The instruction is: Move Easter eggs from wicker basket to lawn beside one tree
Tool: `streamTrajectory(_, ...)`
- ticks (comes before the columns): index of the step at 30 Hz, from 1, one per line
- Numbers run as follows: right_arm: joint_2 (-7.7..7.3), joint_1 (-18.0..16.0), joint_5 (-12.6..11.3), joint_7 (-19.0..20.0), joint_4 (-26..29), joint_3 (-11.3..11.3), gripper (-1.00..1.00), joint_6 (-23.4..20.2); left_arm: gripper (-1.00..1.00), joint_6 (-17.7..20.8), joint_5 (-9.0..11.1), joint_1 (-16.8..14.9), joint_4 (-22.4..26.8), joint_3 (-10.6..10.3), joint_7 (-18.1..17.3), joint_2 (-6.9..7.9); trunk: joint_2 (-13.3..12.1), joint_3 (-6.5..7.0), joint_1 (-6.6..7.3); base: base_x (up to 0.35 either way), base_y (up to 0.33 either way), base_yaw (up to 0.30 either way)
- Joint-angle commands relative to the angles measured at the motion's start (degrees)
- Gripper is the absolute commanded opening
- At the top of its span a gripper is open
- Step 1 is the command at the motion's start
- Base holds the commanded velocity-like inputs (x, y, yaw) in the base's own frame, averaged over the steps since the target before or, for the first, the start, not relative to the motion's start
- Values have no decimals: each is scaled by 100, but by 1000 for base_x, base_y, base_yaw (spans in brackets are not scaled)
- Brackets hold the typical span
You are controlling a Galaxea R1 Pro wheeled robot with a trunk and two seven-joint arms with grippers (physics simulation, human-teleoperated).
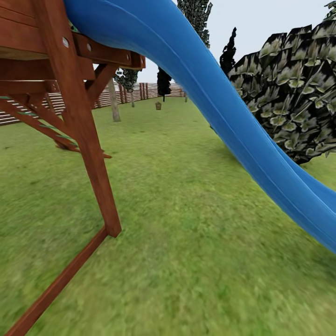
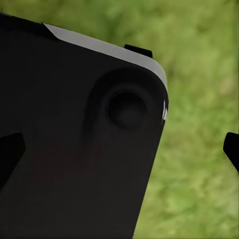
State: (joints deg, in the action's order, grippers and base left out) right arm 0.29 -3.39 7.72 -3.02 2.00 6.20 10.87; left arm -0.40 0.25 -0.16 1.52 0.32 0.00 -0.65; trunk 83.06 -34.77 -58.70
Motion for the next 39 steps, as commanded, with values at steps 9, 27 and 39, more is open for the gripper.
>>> streamTrajectory(9,4,-4,28,-32,-6,43,100,11,100,-4,1,-2,2,3,0,-5,2,-5,-3,318,87,-19)
streamTrajectory(27,-8,-6,28,-32,10,48,100,11,100,4,8,-2,218,5,-37,-16,82,-41,-47,75,16,0)
streamTrajectory(39,7,-1021,10,-543,1311,48,100,-1619,100,1447,8,-1129,2155,209,12,231,563,-256,-310,0,0,0)
